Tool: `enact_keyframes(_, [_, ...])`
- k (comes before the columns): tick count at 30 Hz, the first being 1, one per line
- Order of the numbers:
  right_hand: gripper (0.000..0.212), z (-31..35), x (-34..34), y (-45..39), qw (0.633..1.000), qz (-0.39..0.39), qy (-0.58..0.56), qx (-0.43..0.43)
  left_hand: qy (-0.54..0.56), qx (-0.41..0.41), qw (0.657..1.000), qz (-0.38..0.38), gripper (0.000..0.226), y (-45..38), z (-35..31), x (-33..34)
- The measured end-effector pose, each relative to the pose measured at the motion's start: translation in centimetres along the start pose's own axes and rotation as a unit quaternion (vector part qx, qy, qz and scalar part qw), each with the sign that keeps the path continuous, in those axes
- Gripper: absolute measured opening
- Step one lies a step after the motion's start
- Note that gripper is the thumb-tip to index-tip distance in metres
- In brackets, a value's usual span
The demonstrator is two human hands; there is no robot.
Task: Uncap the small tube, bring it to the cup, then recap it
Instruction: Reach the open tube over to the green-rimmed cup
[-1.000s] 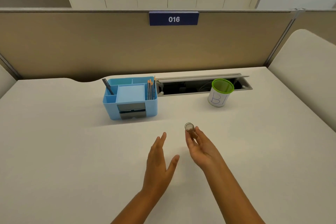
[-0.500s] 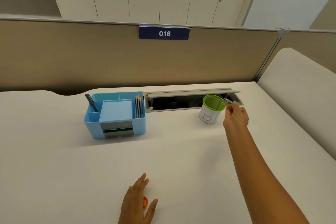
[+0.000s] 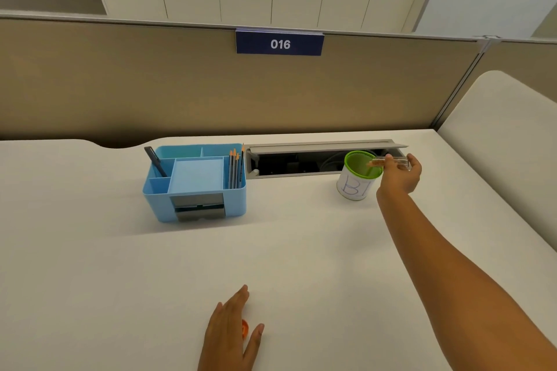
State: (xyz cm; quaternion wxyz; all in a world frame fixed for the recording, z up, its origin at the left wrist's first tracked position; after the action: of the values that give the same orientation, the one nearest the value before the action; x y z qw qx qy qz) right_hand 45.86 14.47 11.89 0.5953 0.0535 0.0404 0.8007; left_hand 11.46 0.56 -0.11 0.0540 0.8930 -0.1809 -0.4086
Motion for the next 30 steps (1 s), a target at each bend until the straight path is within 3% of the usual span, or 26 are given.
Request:
enact_keyframes(14, [0.049,-0.2,-0.2,-1.0,0.999,-0.005,-0.035,0.005,-0.016,0.031,0.999,-0.014,0.069,0.4,0.2,0.3])
enact_keyframes(21, [0.045,0.5,-0.2,-2.2,0.980,0.078,0.081,-0.166,-0.002,0.037,0.999,-0.027,0.069,0.6,-0.2,-0.1])
enact_keyframes(25, [0.044,1.2,0.1,-2.6,0.946,0.126,0.168,-0.249,0.025,0.038,0.998,-0.038,0.119,0.9,-0.5,-0.3])
enact_keyframes(30, [0.044,1.3,0.1,-2.3,0.939,0.109,0.175,-0.274,0.005,0.047,0.997,-0.066,0.101,1.5,-1.5,-1.1])
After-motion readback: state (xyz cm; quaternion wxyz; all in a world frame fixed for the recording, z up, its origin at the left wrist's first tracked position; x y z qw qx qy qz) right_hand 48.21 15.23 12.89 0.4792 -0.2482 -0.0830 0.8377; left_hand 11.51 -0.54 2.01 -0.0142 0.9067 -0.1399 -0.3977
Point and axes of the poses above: each hand's wrist, its own y-axis away from the middle knuckle, its own x-axis out of the palm, z = x × y, the point moved 1 cm from there along -y, towards the middle knuckle, and after that the axes turned 5 degrees about y, right-handed, at the moved point
